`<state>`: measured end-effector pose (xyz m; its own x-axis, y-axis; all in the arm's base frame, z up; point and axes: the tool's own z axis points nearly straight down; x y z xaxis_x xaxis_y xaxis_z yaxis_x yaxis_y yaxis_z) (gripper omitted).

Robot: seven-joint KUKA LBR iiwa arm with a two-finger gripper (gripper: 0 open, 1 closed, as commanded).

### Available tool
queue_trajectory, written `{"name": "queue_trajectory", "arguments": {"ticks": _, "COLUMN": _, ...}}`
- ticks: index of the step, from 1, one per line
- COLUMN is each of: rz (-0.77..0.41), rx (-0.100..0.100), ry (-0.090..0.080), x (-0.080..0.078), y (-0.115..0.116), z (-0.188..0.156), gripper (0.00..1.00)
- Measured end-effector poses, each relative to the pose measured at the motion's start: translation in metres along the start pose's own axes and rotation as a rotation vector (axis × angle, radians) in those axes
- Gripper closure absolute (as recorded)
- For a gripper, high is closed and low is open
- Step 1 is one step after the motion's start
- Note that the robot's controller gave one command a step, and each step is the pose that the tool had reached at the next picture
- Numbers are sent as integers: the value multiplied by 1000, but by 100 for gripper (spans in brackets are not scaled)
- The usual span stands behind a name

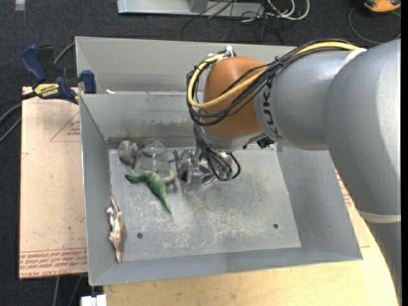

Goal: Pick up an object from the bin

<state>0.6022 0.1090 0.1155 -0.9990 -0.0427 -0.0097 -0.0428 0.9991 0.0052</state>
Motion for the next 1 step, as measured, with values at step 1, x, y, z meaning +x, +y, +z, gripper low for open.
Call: {"name": "queue_trajectory", "arguments": {"ticks": 1, "rz": -7, "rx": 1, "ry": 0, "x": -1, "y": -8, "z": -47, "gripper": 100}}
